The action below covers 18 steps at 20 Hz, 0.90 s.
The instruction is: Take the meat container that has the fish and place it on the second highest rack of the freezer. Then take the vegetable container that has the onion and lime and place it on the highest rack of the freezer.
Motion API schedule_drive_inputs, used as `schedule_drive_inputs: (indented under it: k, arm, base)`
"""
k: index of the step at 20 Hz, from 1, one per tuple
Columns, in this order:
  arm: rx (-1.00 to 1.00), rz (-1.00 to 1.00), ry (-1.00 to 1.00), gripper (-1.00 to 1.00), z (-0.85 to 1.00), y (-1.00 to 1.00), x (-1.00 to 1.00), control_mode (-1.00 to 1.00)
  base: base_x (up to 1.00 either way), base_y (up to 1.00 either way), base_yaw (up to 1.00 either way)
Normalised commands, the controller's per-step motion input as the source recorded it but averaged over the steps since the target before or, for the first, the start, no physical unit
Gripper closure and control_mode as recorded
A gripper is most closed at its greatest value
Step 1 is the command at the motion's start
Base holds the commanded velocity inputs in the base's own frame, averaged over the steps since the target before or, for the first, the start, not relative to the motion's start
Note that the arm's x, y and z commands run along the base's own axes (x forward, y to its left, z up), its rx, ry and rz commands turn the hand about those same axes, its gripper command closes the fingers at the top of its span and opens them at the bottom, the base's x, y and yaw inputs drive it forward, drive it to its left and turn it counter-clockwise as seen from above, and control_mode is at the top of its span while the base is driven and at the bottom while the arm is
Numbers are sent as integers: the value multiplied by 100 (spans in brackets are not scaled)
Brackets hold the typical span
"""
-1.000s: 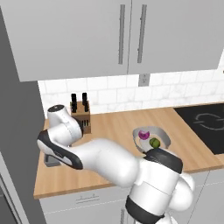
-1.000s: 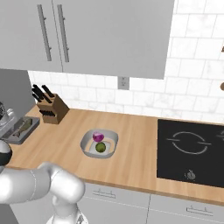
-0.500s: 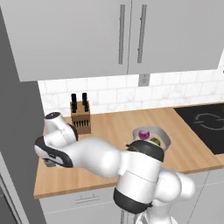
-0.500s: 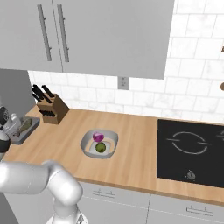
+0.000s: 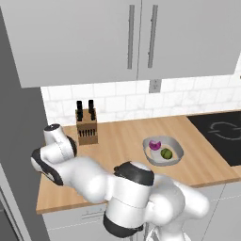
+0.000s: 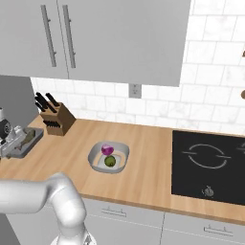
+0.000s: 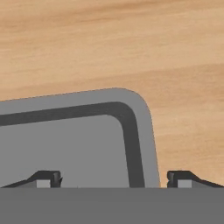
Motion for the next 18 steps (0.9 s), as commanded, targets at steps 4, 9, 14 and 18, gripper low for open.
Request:
schedule_drive_inputs:
  k: [4,9,14,18]
  arm:
    - [0,-1,0,-100,-34,2,1,-100]
    - [0,0,-1,-100,-50,0,-10,-100]
    - [0,0,-7,-100,-12,0,-13,-100]
    - [0,0,0,-100,0,0,0,-100]
  base:
    - [0,0,0]
    - [0,0,0]
    - [0,0,0]
    - [0,0,0]
